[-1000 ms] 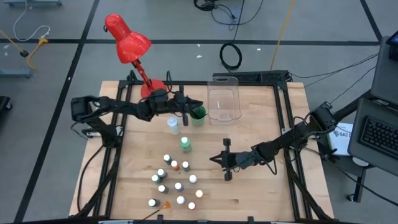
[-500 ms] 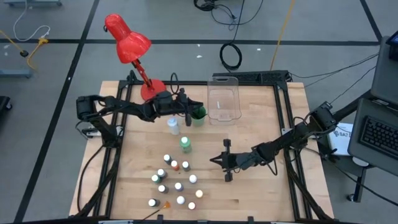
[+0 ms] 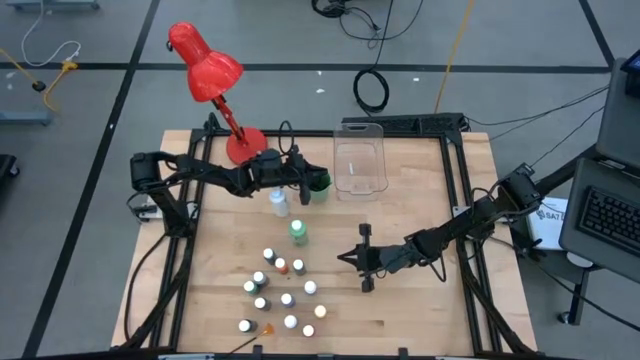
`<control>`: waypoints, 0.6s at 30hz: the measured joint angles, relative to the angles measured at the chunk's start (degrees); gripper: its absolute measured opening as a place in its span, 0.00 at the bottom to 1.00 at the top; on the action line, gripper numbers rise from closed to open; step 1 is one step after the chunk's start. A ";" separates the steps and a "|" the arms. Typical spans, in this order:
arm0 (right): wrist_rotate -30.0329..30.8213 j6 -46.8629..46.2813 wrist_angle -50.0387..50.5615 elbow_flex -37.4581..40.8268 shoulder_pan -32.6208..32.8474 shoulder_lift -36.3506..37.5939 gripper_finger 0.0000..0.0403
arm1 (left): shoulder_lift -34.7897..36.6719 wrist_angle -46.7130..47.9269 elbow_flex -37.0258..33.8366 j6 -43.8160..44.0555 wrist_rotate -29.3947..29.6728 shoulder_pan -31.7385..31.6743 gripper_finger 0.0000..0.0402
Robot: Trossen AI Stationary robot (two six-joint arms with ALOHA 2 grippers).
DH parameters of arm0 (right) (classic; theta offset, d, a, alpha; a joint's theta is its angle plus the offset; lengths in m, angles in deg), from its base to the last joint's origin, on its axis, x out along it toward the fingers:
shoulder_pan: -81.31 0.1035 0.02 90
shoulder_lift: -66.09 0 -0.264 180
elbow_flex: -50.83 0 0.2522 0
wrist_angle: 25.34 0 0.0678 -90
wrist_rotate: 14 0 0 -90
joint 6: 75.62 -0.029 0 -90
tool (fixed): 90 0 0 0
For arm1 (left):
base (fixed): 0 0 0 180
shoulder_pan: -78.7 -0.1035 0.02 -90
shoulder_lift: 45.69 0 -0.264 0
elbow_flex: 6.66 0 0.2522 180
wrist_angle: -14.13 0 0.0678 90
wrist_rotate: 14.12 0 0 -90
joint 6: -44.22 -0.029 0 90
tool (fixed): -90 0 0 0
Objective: Pick & Place Paint Supplies
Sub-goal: Put the orange paint brush into the green cup, then put the yellow paint bottle into the transparent bin
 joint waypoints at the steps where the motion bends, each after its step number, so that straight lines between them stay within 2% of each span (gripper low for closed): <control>1: 0.00 0.28 -0.02 0.00 0.00 0.00 0.00 | 0.00 0.00 0.00 0.00 0.00 0.00 0.06; 6: 0.00 0.41 -0.01 0.00 -0.04 0.00 0.00 | 0.00 -0.26 0.00 0.00 -0.57 0.11 0.14; 12: 0.00 0.40 -0.01 0.01 -0.03 0.00 0.00 | 1.24 -0.49 -0.07 -0.14 -2.15 0.11 0.29; 15: 0.00 0.41 0.10 0.02 0.02 0.00 0.00 | 7.11 2.32 -0.09 -1.65 -8.54 0.87 0.36; 18: 0.00 0.41 0.41 0.02 0.02 0.00 0.00 | 18.12 12.77 -0.06 -1.70 -11.79 3.67 0.38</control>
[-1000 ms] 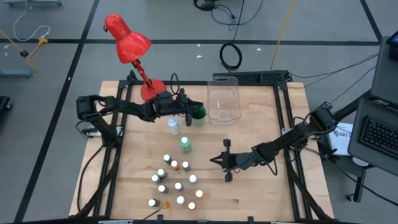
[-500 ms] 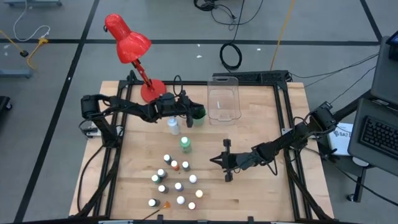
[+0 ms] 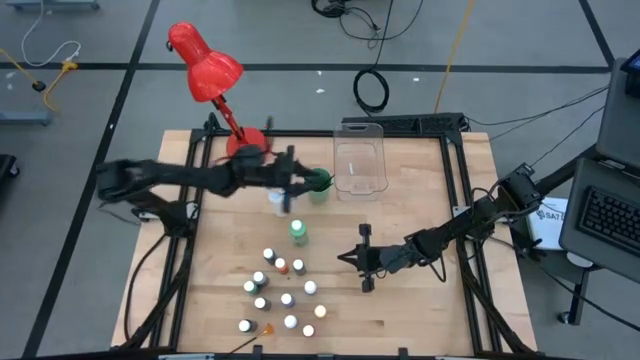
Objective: Pick & Place Paint Supplies
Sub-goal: Put the yellow paint bottle into the transparent bin
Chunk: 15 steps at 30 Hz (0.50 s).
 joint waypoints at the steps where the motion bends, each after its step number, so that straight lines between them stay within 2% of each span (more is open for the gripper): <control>1: 0.00 0.00 0.06 0.00 0.00 0.00 0.00 | 4.31 4.88 0.08 -0.45 0.79 1.39 0.37; 3: 0.00 0.00 0.09 0.00 0.00 0.00 0.00 | 13.02 16.48 0.08 -2.95 5.35 5.01 0.32; 5: 0.00 0.00 0.07 0.00 0.00 0.00 0.00 | 20.72 26.70 0.00 -6.60 12.34 9.87 0.25; 7: 0.00 -0.07 0.04 0.00 0.02 0.00 0.00 | 27.16 30.68 -2.53 -8.19 19.20 14.79 0.15; 10: 0.00 -1.59 -0.22 0.00 0.02 -0.47 0.00 | 34.84 27.33 -9.55 -8.22 24.57 19.38 0.03; 15: 0.00 -1.80 -0.58 0.02 0.02 -0.92 0.00 | 43.06 21.30 -20.10 -7.14 26.25 20.09 0.04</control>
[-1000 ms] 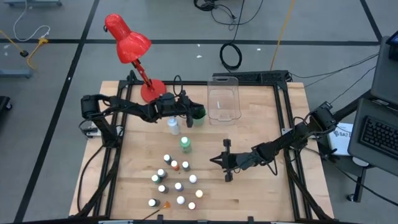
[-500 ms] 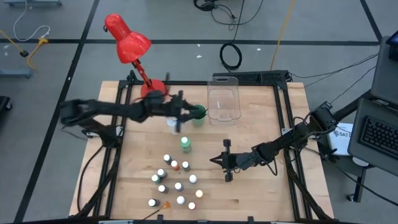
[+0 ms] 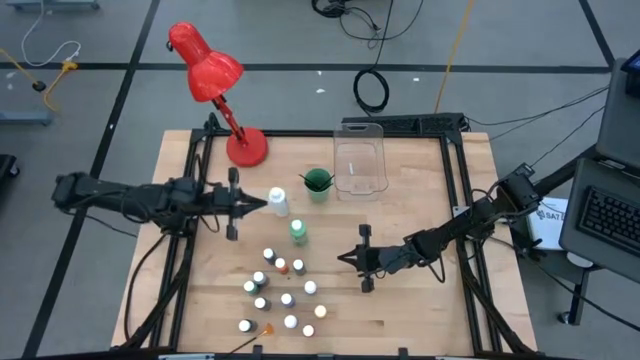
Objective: Pick & Place Paint Supplies
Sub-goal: Put the yellow paint bottle into the transparent bin
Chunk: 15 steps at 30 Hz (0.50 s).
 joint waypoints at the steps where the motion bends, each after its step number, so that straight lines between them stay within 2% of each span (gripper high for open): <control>1: 0.00 0.08 0.02 0.00 0.00 0.00 0.00 | 0.78 -1.71 -2.07 0.04 1.31 -0.15 0.03; 5: 0.00 0.36 0.08 0.00 0.00 0.00 0.00 | 1.74 -8.50 -8.80 1.42 6.18 -2.04 0.01; 10: 0.00 -0.43 -0.47 0.00 0.00 0.00 0.00 | 1.24 -9.21 -14.35 3.45 5.98 -3.41 0.00; 15: 0.00 1.66 -5.31 -0.01 -0.06 0.01 0.00 | 1.37 -9.19 -14.59 2.53 5.50 -4.10 0.00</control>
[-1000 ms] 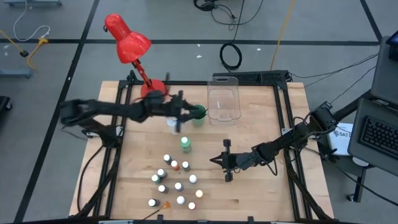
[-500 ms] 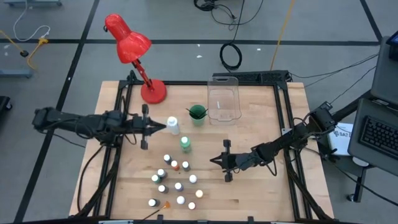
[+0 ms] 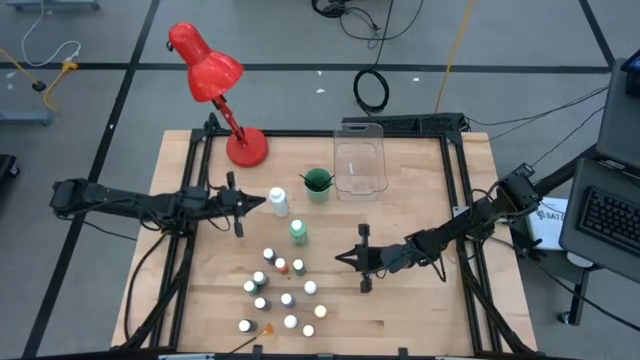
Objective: Pick & Place Paint Supplies
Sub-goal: Put the yellow paint bottle into the transparent bin
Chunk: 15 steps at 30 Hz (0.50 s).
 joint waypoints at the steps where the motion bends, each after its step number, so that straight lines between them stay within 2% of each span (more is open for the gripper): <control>1: 0.00 0.04 -0.51 0.00 -0.01 0.03 0.00 | 0.00 0.23 0.00 -0.04 -0.80 -0.17 0.00; 5: 0.04 0.14 -0.18 -0.01 0.52 0.03 0.00 | 0.00 1.20 0.00 0.08 -3.00 -1.01 0.00; 15: -0.05 5.03 -2.27 -0.01 1.94 0.03 0.00 | 2.20 1.21 0.02 0.91 -2.74 -1.34 0.00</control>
